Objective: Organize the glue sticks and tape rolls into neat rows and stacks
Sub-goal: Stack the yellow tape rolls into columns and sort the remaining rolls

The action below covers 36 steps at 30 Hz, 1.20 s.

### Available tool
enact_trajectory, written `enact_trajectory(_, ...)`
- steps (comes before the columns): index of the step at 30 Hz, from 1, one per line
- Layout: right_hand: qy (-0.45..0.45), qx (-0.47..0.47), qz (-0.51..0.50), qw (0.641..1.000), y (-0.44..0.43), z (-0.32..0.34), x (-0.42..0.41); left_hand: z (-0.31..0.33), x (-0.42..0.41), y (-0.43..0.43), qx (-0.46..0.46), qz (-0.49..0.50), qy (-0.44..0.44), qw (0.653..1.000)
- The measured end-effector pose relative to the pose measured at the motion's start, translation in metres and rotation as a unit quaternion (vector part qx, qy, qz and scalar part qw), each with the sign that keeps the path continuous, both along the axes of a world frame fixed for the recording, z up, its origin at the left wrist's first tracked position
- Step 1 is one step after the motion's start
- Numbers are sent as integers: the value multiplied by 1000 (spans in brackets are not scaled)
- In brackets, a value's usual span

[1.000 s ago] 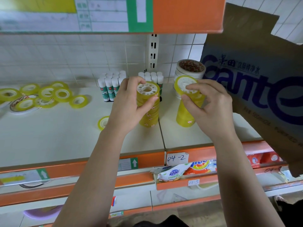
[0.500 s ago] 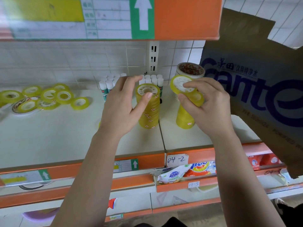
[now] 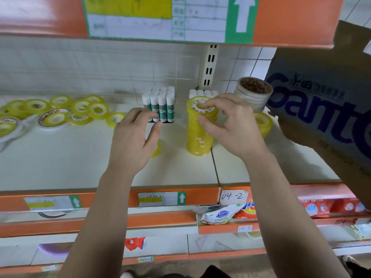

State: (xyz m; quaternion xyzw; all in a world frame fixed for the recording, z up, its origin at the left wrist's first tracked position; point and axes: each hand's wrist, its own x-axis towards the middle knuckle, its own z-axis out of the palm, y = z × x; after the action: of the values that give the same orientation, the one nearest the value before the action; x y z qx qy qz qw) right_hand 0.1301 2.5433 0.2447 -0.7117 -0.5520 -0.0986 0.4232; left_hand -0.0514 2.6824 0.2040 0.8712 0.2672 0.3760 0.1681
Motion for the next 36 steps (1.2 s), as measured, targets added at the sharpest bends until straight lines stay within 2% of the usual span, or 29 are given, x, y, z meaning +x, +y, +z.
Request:
enact_trajectory(14, 61, 19, -22, 998, 3, -10, -1, -19, -1, 5, 1, 2, 57, 998)
enact_trajectory(23, 71, 9, -11, 997, 1, -8, -1, -30, 2, 9, 8, 46, 105, 993)
enact_trajectory(29, 65, 38, -30, 997, 2, -11, 0, -31, 1, 9, -1, 46, 104, 993)
enact_trajectory(36, 94, 36, -30, 994, 2, -14, -5, -34, 3, 7, -8, 38, 144, 989)
